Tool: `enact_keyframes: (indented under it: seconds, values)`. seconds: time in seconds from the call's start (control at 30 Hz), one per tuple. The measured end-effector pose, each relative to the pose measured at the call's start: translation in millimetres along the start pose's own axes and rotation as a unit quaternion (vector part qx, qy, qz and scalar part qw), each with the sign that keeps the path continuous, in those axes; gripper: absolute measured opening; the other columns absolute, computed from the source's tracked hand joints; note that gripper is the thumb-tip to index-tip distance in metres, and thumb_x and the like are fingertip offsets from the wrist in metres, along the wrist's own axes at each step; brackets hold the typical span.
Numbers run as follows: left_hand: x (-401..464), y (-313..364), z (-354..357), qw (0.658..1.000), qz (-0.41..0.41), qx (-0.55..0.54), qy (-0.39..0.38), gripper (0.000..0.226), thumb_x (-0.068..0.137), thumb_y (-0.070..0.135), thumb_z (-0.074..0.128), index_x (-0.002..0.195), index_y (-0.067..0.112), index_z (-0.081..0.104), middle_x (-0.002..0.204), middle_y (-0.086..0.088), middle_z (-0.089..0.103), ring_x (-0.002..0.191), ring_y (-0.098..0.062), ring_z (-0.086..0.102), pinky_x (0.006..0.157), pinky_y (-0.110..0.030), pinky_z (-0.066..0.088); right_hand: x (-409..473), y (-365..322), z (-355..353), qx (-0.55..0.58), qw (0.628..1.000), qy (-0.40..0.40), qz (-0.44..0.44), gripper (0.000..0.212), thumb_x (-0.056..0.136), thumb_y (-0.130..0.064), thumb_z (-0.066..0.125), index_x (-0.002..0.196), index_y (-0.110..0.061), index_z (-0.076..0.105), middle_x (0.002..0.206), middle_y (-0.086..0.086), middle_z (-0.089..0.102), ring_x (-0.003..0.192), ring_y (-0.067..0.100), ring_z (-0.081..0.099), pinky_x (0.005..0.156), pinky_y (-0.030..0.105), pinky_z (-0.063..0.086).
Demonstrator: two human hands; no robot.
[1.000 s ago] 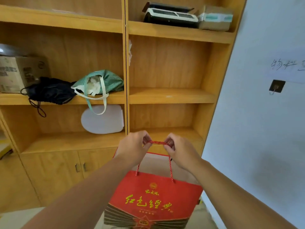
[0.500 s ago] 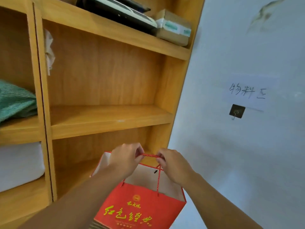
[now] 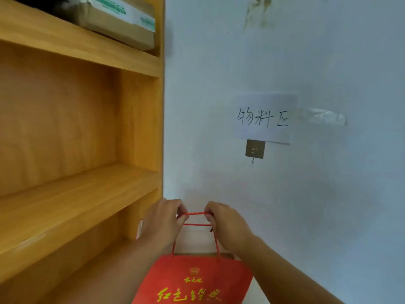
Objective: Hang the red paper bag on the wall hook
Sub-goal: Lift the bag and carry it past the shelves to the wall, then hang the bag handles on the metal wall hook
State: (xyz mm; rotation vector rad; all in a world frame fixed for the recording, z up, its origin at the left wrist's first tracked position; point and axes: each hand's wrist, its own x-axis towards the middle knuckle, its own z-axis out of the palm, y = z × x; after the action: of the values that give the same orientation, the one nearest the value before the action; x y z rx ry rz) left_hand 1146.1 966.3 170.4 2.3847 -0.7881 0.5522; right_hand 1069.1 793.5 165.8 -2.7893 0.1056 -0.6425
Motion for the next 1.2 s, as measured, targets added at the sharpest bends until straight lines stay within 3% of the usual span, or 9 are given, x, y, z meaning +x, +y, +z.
enact_keyframes:
  seconds: [0.17,0.33,0.57,0.7,0.77,0.87,1.07,1.2]
  values:
    - [70,12,50,0.995,0.083,-0.053,-0.014,0.005,0.084,0.033,0.076,0.086,0.032,0.071,0.084,0.012,0.071,0.088,-0.013,0.061,0.072,-0.033,0.05,31,45,-7,-0.047,0.996,0.039,0.072,0.011,0.103,-0.016,0.052,0.101,-0.014,0.063,0.097,0.004,0.068,0.086,0.024,0.06,0.071,0.038,0.049]
    - [128,27,91,0.981,0.157,-0.102,-0.048,0.007,0.086,0.033,0.076,0.091,0.031,0.072,0.089,0.012,0.073,0.088,-0.012,0.061,0.07,-0.027,0.041,54,76,-16,-0.092,0.983,0.059,0.148,0.013,0.103,-0.017,0.051,0.098,-0.017,0.063,0.095,0.002,0.069,0.083,0.021,0.061,0.073,0.037,0.054]
    - [187,50,127,0.961,0.217,-0.147,-0.084,0.008,0.083,0.035,0.077,0.087,0.032,0.071,0.082,0.011,0.072,0.087,-0.016,0.061,0.075,-0.035,0.05,67,113,-20,-0.093,0.968,0.128,0.195,0.015,0.103,-0.015,0.055,0.101,-0.017,0.07,0.094,-0.002,0.07,0.083,0.015,0.062,0.075,0.031,0.054]
    - [212,64,124,0.953,0.229,-0.194,-0.038,0.014,0.084,0.034,0.078,0.091,0.031,0.067,0.078,0.013,0.071,0.079,-0.012,0.061,0.069,-0.034,0.053,82,122,-32,-0.018,0.951,0.251,0.176,0.014,0.099,-0.011,0.062,0.107,-0.013,0.074,0.095,-0.001,0.074,0.083,0.016,0.068,0.076,0.033,0.058]
    - [225,75,118,0.95,0.221,-0.222,-0.005,0.014,0.083,0.034,0.079,0.089,0.031,0.067,0.077,0.012,0.07,0.075,-0.011,0.061,0.064,-0.032,0.052,95,121,-45,-0.005,0.934,0.313,0.174,0.011,0.097,-0.009,0.067,0.106,-0.013,0.073,0.09,-0.003,0.074,0.078,0.012,0.068,0.074,0.025,0.056]
    - [238,86,113,0.948,0.219,-0.23,0.033,0.011,0.084,0.036,0.078,0.088,0.03,0.07,0.077,0.01,0.069,0.073,-0.012,0.059,0.057,-0.025,0.041,109,122,-63,0.03,0.916,0.359,0.178,0.007,0.095,-0.008,0.069,0.097,-0.016,0.068,0.08,-0.007,0.07,0.069,0.01,0.065,0.061,0.016,0.052]
    - [246,86,123,0.952,0.216,-0.217,0.021,0.011,0.083,0.033,0.079,0.087,0.028,0.07,0.076,0.01,0.071,0.076,-0.012,0.059,0.059,-0.028,0.042,122,141,-58,0.005,0.928,0.309,0.207,0.011,0.096,-0.011,0.068,0.089,-0.018,0.064,0.075,-0.01,0.066,0.07,0.012,0.064,0.068,0.039,0.059]
    - [245,82,133,0.953,0.223,-0.203,0.011,0.014,0.082,0.036,0.081,0.087,0.027,0.071,0.077,0.009,0.071,0.075,-0.011,0.06,0.059,-0.028,0.048,124,149,-47,0.014,0.924,0.301,0.233,0.008,0.095,-0.011,0.069,0.091,-0.017,0.065,0.081,-0.005,0.071,0.075,0.016,0.068,0.071,0.044,0.06]
